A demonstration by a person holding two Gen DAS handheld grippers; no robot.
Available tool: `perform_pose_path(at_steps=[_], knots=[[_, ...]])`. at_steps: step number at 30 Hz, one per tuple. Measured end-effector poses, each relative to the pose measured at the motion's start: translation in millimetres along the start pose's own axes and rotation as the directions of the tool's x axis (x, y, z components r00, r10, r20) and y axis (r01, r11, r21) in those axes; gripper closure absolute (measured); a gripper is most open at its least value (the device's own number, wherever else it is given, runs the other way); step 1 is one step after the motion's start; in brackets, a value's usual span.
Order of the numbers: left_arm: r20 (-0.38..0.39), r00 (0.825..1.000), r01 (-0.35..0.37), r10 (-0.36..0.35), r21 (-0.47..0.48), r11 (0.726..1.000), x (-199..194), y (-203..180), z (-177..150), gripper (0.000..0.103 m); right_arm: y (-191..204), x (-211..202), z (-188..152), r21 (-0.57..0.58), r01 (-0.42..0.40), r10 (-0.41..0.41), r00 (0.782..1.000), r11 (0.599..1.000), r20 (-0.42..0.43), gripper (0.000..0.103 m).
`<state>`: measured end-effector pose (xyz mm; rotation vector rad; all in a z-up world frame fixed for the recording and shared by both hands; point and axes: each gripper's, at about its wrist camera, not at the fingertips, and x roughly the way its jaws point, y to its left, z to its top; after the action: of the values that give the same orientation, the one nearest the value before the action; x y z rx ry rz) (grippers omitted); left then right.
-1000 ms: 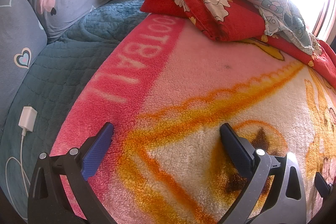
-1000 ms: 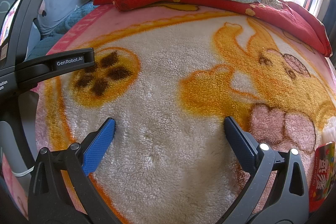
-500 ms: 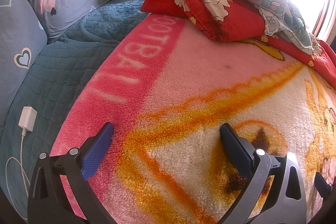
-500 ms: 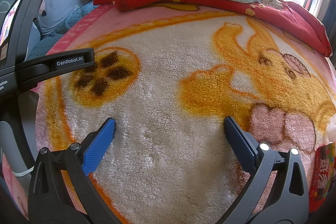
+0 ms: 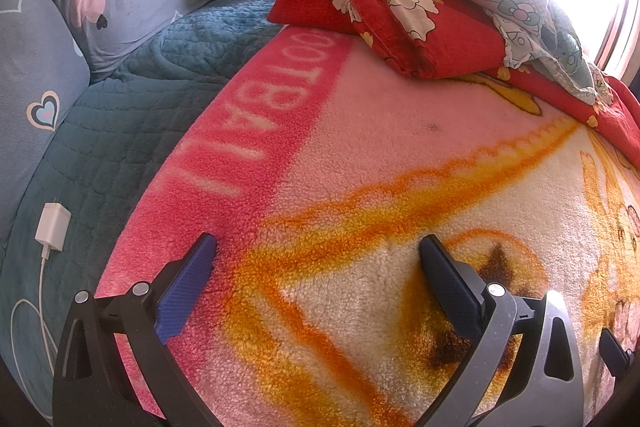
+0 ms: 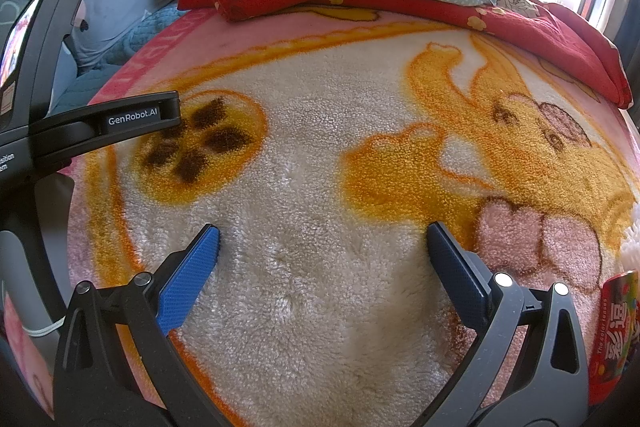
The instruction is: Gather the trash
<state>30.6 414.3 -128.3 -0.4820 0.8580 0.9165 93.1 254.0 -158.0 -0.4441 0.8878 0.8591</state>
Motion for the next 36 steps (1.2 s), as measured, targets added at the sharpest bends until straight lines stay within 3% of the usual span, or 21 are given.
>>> perform_pose_path(at_steps=[13, 21, 26, 36], knots=[[0.000, 1.000, -0.001, 0.001, 0.000, 1.000, 2, 2, 1, 0.005, 2, 1, 1, 0.002, 0.010, -0.010, 1.000, 1.000, -0.002, 0.009], [0.000, 1.000, 0.002, -0.002, -0.002, 1.000, 2, 3, 1, 0.005, -15, -7, -5, 0.031, -0.125, 0.124, 0.992, 0.992, 0.031, 0.009], [0.000, 1.000, -0.001, 0.001, -0.002, 1.000, 3, 1, 1, 0.005, 1, -2, -3, -0.039, -0.031, 0.031, 1.000, 0.999, 0.000, 0.009], [0.000, 1.000, 0.000, 0.000, -0.002, 1.000, 3, 1, 0, 0.005, -1, -2, -4, -0.039, -0.027, 0.027, 1.000, 0.999, 0.000, 0.009]])
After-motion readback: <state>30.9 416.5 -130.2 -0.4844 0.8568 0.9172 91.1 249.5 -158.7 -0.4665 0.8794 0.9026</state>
